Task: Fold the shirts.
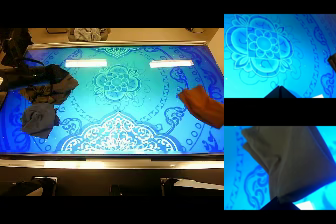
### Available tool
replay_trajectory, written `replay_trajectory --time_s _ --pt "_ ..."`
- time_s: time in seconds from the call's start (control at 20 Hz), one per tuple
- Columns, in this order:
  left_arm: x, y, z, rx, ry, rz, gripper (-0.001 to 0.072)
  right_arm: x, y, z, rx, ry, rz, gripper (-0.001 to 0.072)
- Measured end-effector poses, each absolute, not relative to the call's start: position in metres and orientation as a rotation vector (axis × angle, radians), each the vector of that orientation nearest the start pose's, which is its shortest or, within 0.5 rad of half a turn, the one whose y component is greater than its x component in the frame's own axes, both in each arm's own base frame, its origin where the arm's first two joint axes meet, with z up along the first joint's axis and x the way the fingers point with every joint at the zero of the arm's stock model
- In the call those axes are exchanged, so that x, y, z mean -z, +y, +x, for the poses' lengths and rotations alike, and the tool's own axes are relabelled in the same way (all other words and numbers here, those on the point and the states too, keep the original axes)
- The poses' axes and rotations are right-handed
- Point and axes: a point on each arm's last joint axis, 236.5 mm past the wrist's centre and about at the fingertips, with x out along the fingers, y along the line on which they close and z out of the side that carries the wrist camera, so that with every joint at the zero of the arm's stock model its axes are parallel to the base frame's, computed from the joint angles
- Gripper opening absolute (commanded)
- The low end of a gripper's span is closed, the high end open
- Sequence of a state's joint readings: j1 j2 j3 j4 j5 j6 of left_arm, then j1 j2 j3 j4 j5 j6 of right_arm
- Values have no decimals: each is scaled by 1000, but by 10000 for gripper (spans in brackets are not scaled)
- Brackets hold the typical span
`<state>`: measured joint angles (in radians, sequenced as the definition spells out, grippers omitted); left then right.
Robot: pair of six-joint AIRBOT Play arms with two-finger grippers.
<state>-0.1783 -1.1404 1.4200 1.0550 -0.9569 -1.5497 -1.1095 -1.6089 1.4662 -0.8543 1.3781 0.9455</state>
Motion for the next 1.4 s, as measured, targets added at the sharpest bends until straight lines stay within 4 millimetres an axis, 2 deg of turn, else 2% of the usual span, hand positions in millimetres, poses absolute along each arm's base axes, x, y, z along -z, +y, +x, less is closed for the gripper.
replay_trajectory --time_s 0.15,0.3,0.4,0.5,0.65,0.75,0.8,0.85,0.9,0.95,1.05,1.1,1.2,1.25,1.3,1.35,1.4 --pt "-225 -178 417 495 705 -345 28 1 -324 251 235 1057 810 41" --pt "-224 -181 415 502 709 -341 28 22 -316 198 331 1171 883 41" --pt "-224 -183 415 505 711 -340 28 38 -303 176 365 1229 930 41" --pt "-224 -183 414 506 712 -340 28 50 -289 162 372 1273 971 41" --pt "-224 -184 414 508 713 -339 28 61 -274 146 380 1330 998 41" --pt "-224 -184 414 507 713 -339 28 65 -270 135 400 1369 987 42" --pt "-224 -184 414 507 713 -339 28 66 -269 129 413 1388 977 66" --pt "-224 -184 414 507 712 -339 28 65 -270 126 425 1397 970 304" --pt "-224 -184 414 508 712 -339 28 65 -272 123 439 1402 955 635" --pt "-224 -184 414 508 712 -339 27 61 -279 124 452 1387 930 699" --pt "-227 -183 414 508 707 -337 26 42 -301 143 449 1293 850 693" --pt "-230 -182 414 507 700 -333 24 21 -320 162 450 1209 788 690" --pt "-242 -176 418 489 673 -294 24 -44 -361 220 459 1001 591 685" --pt "-247 -169 422 463 661 -259 24 -83 -373 254 449 906 461 685" --pt "-251 -159 427 423 654 -220 24 -127 -375 296 416 814 310 685" --pt "-249 -145 434 367 668 -170 25 -167 -360 338 361 740 166 685" --pt "-243 -130 440 306 693 -120 34 -195 -333 376 293 693 54 684"
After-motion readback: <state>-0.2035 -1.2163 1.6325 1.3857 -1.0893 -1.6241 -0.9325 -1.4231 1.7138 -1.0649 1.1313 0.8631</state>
